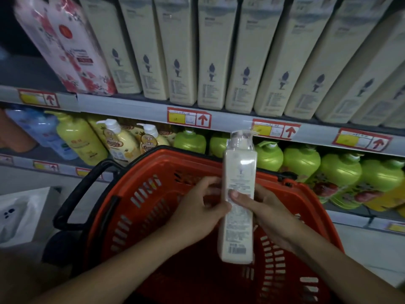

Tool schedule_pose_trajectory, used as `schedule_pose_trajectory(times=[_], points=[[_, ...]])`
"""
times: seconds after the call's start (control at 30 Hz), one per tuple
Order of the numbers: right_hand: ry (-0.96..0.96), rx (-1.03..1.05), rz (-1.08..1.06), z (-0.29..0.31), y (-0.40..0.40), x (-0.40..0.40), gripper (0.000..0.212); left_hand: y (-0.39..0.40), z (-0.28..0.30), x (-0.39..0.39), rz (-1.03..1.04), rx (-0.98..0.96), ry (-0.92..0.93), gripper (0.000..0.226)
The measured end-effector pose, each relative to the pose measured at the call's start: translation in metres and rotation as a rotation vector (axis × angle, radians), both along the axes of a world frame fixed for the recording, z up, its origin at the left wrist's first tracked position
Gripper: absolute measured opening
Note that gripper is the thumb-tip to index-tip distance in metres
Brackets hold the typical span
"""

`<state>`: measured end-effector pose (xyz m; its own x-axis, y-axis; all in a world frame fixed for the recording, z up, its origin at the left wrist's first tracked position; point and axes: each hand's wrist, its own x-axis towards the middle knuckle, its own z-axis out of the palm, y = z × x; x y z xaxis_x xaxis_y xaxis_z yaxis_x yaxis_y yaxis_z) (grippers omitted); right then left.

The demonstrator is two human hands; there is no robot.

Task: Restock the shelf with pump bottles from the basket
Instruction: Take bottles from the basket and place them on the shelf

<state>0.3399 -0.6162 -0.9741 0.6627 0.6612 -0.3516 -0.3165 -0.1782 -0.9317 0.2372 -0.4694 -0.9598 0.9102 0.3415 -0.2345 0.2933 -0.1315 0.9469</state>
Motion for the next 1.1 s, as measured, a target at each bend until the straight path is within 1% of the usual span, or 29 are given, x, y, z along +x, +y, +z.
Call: schedule_pose_trajectory(times=[0.1, 0.17, 0.2, 0.23, 0.3, 0.33, 0.37, 0.4, 0.47, 0.5, 0.57, 0.6, 0.63, 0.73, 0.8, 0.87, 0.9, 0.97, 1.0, 1.07, 1.1], points=[[-0.082, -0.030, 0.031, 0.002, 0.002, -0.005, 0.040, -0.016, 0.003, -0.005, -0.106, -0.292, 0.033, 0.056], [-0.136, -0.051, 0.090, 0.012, 0.000, -0.008, 0.036, -0.026, 0.005, -0.006, -0.023, -0.445, 0.066, 0.070], [-0.166, -0.060, 0.112, 0.018, -0.002, -0.009, 0.034, -0.026, 0.006, -0.003, 0.050, -0.501, 0.076, 0.069], [-0.211, -0.069, 0.130, 0.026, -0.005, -0.010, 0.033, -0.023, 0.008, 0.000, 0.114, -0.557, 0.089, 0.063], [-0.309, -0.077, 0.170, 0.039, -0.010, -0.009, 0.033, -0.011, 0.014, 0.005, 0.139, -0.682, 0.086, 0.054], [-0.326, -0.056, 0.160, 0.044, -0.011, -0.009, 0.035, -0.003, 0.019, 0.006, 0.144, -0.746, 0.063, 0.050], [-0.306, -0.018, 0.113, 0.046, -0.010, -0.010, 0.036, 0.003, 0.023, 0.007, 0.148, -0.808, 0.042, 0.051], [-0.285, 0.012, 0.058, 0.046, -0.008, -0.013, 0.038, 0.009, 0.022, 0.008, 0.147, -0.844, 0.029, 0.059], [-0.232, -0.013, -0.003, 0.043, -0.003, -0.018, 0.041, 0.014, 0.024, 0.011, 0.142, -0.893, 0.031, 0.079], [-0.151, -0.036, 0.008, 0.043, -0.001, -0.021, 0.044, 0.013, 0.024, 0.012, 0.136, -0.926, 0.033, 0.088], [0.120, -0.030, 0.049, 0.044, 0.000, -0.025, 0.044, 0.007, 0.022, 0.016, 0.143, -0.939, 0.059, 0.099], [0.208, -0.012, 0.075, 0.046, -0.001, -0.027, 0.042, 0.005, 0.020, 0.018, 0.159, -0.898, 0.074, 0.101], [0.238, -0.001, 0.091, 0.047, -0.002, -0.028, 0.040, 0.002, 0.019, 0.020, 0.171, -0.857, 0.084, 0.099], [0.214, 0.015, 0.029, 0.044, -0.004, -0.032, 0.034, 0.001, 0.015, 0.024, 0.227, -0.674, 0.073, 0.087], [0.178, 0.012, -0.042, 0.040, -0.003, -0.034, 0.031, -0.002, 0.016, 0.024, 0.237, -0.596, 0.050, 0.070], [0.154, 0.021, -0.099, 0.037, -0.003, -0.033, 0.030, -0.005, 0.019, 0.022, 0.209, -0.559, 0.040, 0.051], [0.148, 0.040, -0.121, 0.037, -0.003, -0.032, 0.030, -0.006, 0.020, 0.021, 0.195, -0.561, 0.034, 0.047], [0.161, 0.091, -0.151, 0.036, -0.005, -0.029, 0.032, -0.006, 0.017, 0.017, 0.145, -0.558, 0.017, 0.058], [0.178, 0.109, -0.162, 0.036, -0.005, -0.027, 0.033, -0.004, 0.016, 0.016, 0.092, -0.547, 0.007, 0.056], [0.209, 0.130, -0.183, 0.035, -0.006, -0.026, 0.034, -0.002, 0.016, 0.015, -0.002, -0.535, -0.005, 0.047], [0.212, 0.134, -0.183, 0.034, -0.007, -0.024, 0.032, -0.001, 0.016, 0.015, -0.017, -0.547, -0.006, 0.043]])
